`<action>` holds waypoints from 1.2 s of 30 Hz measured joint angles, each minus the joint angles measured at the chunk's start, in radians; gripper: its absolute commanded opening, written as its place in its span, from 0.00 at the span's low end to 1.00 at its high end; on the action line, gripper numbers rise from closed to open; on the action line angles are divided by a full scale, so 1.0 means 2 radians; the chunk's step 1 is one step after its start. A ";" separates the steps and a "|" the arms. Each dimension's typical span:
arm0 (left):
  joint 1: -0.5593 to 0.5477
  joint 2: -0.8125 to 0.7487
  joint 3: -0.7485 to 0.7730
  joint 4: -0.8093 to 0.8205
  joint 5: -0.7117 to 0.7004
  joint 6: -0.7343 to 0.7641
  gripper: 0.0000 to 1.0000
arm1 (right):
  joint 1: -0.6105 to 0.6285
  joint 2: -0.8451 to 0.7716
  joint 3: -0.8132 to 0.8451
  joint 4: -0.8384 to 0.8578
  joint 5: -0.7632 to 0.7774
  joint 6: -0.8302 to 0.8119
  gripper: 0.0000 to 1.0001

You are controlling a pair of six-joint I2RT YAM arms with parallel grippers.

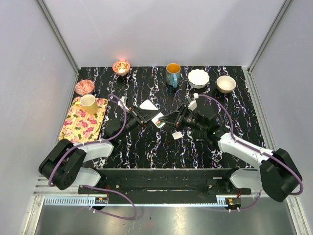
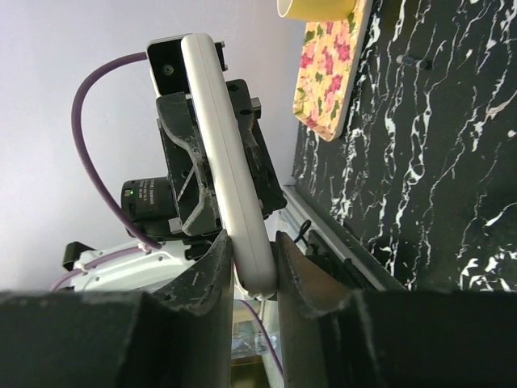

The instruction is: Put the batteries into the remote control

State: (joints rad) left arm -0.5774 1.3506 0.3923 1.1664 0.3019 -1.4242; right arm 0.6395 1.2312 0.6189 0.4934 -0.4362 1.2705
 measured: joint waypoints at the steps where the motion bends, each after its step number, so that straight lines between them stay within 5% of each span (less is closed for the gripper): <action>1: 0.000 0.000 0.000 0.001 -0.002 -0.002 0.00 | 0.000 -0.003 0.010 -0.022 0.002 -0.013 0.09; 3: -0.001 0.000 0.000 0.007 -0.004 -0.005 0.00 | 0.001 -0.010 0.025 -0.055 0.004 -0.032 0.36; 4: -0.002 0.000 0.000 0.009 -0.004 -0.005 0.00 | 0.001 -0.014 0.029 -0.065 0.005 -0.037 0.42; 9: -0.004 0.001 -0.008 0.020 -0.004 -0.003 0.00 | 0.003 -0.028 0.033 -0.116 0.008 -0.058 0.54; 17: -0.004 -0.001 -0.017 0.032 -0.004 0.006 0.00 | 0.004 -0.029 0.050 -0.167 0.016 -0.070 0.94; 20: -0.004 -0.003 -0.023 0.033 -0.004 0.009 0.00 | 0.002 -0.035 0.069 -0.187 0.017 -0.080 1.00; 28: -0.004 -0.003 -0.037 0.033 -0.003 0.010 0.00 | -0.025 -0.093 0.140 -0.282 0.029 -0.158 0.95; 36: 0.002 -0.015 -0.071 0.033 0.022 0.010 0.00 | -0.038 -0.061 0.176 -0.462 0.185 -0.285 0.80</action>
State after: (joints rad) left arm -0.5728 1.3205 0.2508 1.2316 0.3454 -1.4052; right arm 0.5636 1.1091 0.9710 -0.4297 -0.0669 0.6998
